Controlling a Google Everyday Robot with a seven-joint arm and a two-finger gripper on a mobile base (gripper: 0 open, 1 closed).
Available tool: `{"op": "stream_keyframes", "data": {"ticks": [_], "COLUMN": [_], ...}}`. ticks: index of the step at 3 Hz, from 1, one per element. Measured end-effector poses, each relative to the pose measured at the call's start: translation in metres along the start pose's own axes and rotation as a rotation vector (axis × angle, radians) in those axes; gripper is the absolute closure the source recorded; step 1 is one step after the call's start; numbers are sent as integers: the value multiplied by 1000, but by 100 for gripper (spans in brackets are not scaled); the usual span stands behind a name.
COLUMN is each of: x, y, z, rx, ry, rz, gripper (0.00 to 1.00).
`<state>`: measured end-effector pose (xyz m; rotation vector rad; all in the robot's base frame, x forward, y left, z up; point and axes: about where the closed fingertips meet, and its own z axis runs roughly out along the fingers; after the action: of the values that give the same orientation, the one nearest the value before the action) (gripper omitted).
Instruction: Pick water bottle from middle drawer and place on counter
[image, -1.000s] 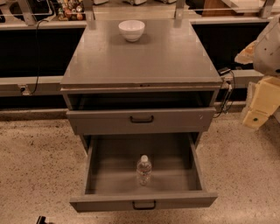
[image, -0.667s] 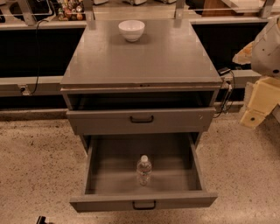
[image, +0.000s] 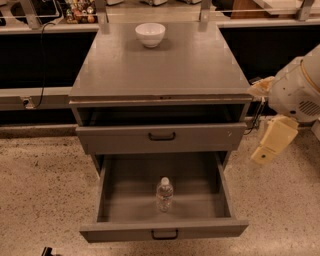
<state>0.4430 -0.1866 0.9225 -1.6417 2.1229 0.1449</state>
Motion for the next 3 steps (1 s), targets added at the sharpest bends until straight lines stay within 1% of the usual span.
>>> {"op": "stream_keyframes", "data": {"ticks": [1,2,3], "x": [-2,-15,-43], "y": [0,-10,3], "z": [0,42,114], "rx": [1,-42,-115], "ry": [-2,-104,-330], "rz": [-4,1,34], "gripper": [0,0,0]}}
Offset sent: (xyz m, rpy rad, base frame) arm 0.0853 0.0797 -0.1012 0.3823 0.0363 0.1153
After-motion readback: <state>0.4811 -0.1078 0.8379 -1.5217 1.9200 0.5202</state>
